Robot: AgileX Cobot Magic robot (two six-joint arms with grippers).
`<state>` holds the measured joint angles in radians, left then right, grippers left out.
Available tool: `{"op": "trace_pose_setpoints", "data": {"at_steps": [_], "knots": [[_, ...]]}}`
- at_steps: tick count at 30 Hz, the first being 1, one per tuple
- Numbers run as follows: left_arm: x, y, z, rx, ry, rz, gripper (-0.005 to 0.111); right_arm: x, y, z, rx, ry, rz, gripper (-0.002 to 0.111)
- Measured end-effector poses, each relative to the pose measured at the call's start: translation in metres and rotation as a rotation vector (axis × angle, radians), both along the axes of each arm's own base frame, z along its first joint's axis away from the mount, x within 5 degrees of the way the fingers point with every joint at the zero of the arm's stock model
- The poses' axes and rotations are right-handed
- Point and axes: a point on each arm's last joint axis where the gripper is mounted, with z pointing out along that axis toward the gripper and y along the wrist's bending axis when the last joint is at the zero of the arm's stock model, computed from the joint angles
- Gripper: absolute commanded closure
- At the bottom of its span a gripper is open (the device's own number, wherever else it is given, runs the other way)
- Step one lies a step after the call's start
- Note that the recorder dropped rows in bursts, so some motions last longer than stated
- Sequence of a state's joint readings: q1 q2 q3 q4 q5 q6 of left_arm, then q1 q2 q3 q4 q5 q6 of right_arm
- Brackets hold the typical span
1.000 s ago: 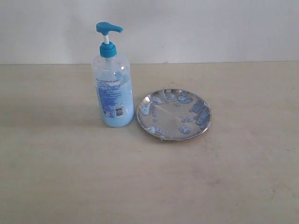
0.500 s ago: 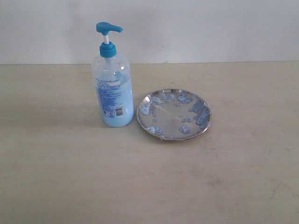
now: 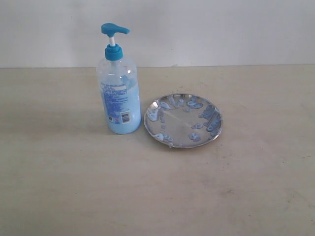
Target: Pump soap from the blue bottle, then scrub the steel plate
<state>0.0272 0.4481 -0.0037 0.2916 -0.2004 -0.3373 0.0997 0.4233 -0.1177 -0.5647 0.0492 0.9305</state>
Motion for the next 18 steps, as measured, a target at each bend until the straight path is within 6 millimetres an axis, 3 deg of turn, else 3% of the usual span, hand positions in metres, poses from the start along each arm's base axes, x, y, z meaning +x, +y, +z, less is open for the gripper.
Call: {"op": "trace_pose_setpoints", "data": {"at_steps": [4, 8, 18], "knots": [[0.000, 0.000, 0.000, 0.000, -0.002, 0.000, 0.103, -0.005, 0.000, 0.001, -0.119, -0.046, 0.038, 0.109], [0.000, 0.000, 0.000, 0.000, -0.002, 0.000, 0.103, -0.013, -0.005, -0.012, -0.235, -0.149, 0.004, 0.109], [0.000, 0.000, 0.001, -0.001, -0.007, -0.002, 0.103, -0.041, -0.015, -0.032, -0.326, -0.027, -0.116, 0.108]]}}
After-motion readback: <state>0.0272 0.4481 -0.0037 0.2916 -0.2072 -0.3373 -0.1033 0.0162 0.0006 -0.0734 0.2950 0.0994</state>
